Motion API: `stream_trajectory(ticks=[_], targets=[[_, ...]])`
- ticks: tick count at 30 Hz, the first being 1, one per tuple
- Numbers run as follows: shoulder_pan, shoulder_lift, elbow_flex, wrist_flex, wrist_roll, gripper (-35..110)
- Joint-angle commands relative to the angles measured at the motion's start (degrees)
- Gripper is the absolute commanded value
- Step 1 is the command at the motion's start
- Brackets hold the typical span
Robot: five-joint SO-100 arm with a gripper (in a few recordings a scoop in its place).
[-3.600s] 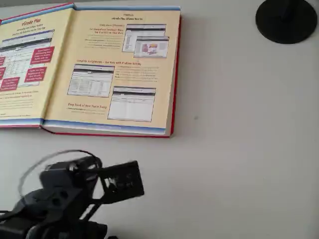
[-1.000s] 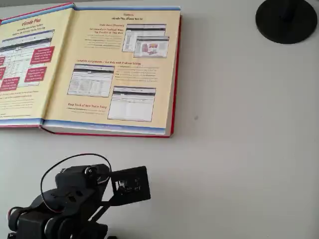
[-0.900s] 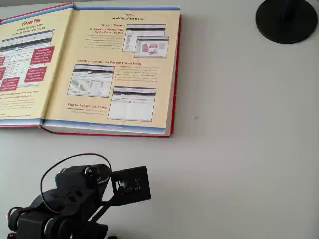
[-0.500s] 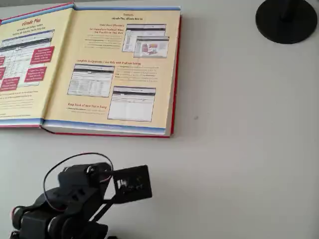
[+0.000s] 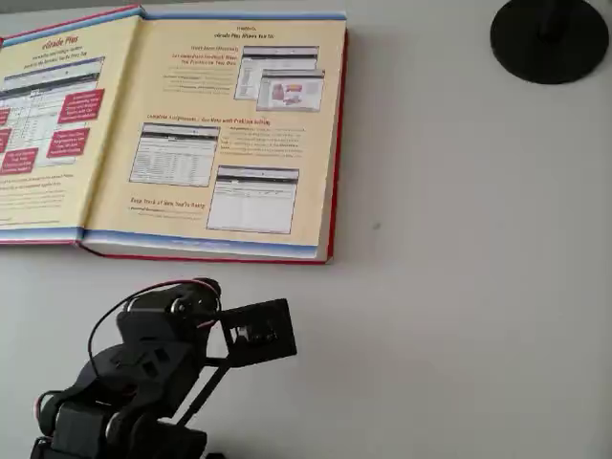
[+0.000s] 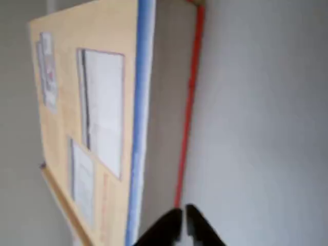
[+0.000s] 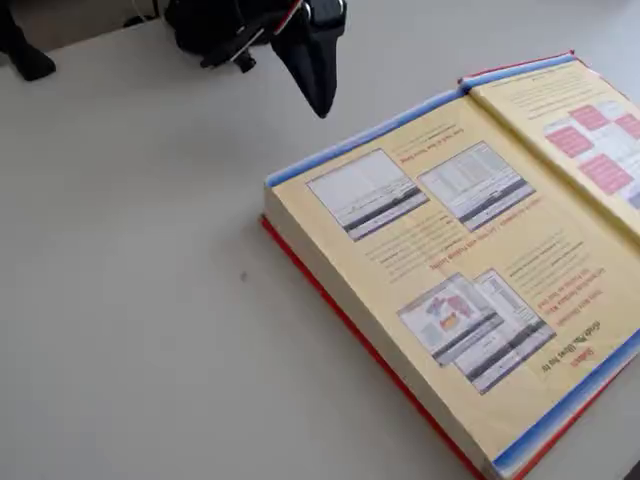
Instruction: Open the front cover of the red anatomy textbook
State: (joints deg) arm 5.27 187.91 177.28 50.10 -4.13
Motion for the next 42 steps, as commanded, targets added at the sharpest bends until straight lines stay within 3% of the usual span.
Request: stream_trajectory(ticks=[1,26,42], targets=[[-0.44,0.53,-0.18,-1.49,0.53,0],[1.32,0.44,-3.08,8.26,0.26,0],[1.32,0.44,-3.16,8.61,0.18,0]])
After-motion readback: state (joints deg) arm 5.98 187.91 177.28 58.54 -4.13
